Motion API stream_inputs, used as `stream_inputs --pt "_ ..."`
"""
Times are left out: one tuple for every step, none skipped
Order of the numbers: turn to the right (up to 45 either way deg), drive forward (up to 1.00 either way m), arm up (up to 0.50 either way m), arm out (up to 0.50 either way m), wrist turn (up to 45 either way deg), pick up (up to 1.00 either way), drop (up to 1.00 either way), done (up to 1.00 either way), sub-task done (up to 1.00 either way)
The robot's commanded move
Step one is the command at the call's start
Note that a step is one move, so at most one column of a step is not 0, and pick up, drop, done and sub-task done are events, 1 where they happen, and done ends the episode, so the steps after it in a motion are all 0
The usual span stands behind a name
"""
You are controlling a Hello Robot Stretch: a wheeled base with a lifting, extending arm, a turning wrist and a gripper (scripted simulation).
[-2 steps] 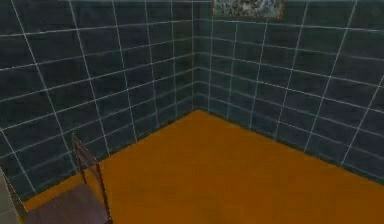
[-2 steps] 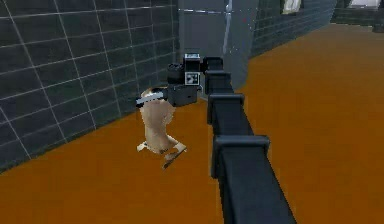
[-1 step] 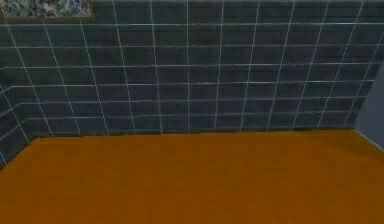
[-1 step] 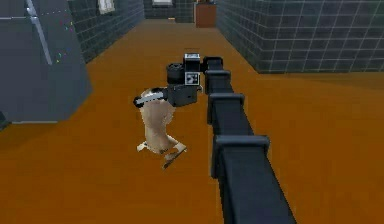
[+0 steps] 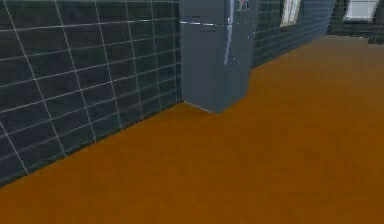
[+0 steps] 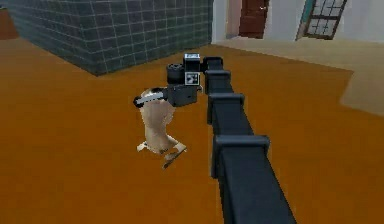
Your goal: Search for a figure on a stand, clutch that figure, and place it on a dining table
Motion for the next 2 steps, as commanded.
stream_inputs --pt "45.0 0.0 0.0 0.0 0.0 0.0 0.0 0.0 0.0" --pt "12.0 0.0 0.0 0.0 0.0 0.0 0.0 0.0 0.0"
